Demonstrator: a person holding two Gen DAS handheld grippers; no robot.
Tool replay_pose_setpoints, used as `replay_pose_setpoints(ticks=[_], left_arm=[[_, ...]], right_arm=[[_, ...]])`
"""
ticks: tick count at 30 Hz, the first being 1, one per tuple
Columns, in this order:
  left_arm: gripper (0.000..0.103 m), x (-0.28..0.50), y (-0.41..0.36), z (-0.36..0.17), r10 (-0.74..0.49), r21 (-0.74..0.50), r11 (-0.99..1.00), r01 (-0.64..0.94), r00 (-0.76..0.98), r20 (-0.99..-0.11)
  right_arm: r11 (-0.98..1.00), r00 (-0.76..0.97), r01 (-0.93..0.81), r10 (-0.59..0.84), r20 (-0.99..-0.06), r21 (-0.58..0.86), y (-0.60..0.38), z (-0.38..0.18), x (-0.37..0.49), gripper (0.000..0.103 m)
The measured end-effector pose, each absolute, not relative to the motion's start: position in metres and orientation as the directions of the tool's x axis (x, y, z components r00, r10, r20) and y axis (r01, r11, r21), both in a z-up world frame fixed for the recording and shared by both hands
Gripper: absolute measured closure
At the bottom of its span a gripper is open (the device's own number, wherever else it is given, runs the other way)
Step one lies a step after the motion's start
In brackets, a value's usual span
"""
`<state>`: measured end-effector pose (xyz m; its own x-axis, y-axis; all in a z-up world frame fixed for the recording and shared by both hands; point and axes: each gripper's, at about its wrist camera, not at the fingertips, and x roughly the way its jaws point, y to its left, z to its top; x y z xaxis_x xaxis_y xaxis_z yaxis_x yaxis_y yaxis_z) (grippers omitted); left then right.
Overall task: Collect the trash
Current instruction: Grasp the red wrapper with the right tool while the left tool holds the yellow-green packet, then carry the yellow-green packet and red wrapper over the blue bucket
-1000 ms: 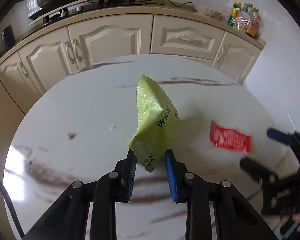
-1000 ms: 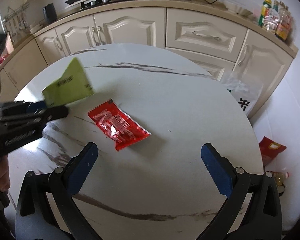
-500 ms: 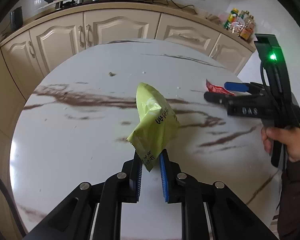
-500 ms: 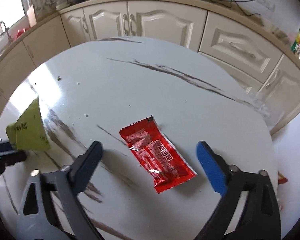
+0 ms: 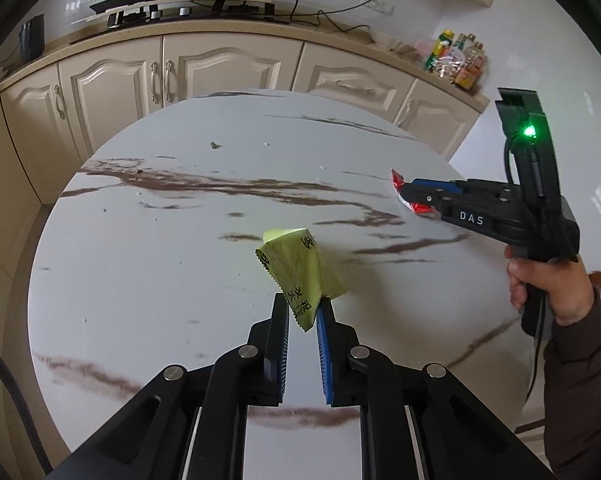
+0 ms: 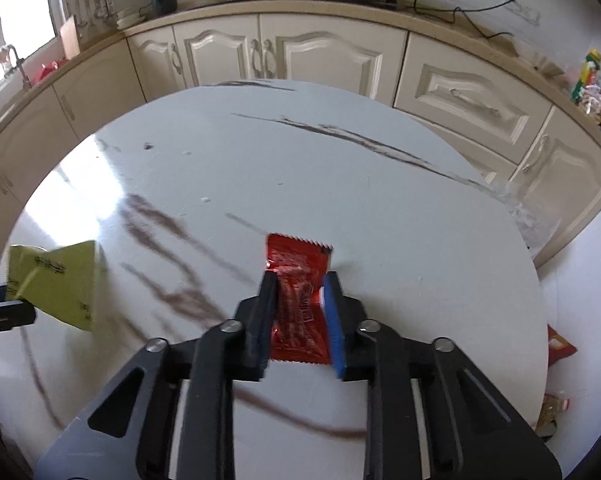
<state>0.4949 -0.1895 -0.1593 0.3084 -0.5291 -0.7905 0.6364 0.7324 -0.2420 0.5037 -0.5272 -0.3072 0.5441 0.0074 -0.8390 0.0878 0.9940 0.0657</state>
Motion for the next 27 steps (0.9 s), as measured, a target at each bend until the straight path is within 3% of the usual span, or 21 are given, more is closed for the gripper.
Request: replay_pose_setpoints(ticks=[21, 27], left_arm=[[0.101, 0.42, -0.089, -0.129, -0.65, -0.359, 0.7, 0.618, 0.341, -0.68], [0.101, 0.401, -0.035, -0.114, -0.598, -0.313, 0.773, 0.552, 0.469, -0.65]], right_arm=[[0.98, 0.665, -0.086, 0.191, -0.722, 0.18, -0.413, -0.237, 0.45, 0.089], [0.965, 0.673, -0.175, 0.263, -0.691, 0.197, -0.359, -0.216, 0.45, 0.089]])
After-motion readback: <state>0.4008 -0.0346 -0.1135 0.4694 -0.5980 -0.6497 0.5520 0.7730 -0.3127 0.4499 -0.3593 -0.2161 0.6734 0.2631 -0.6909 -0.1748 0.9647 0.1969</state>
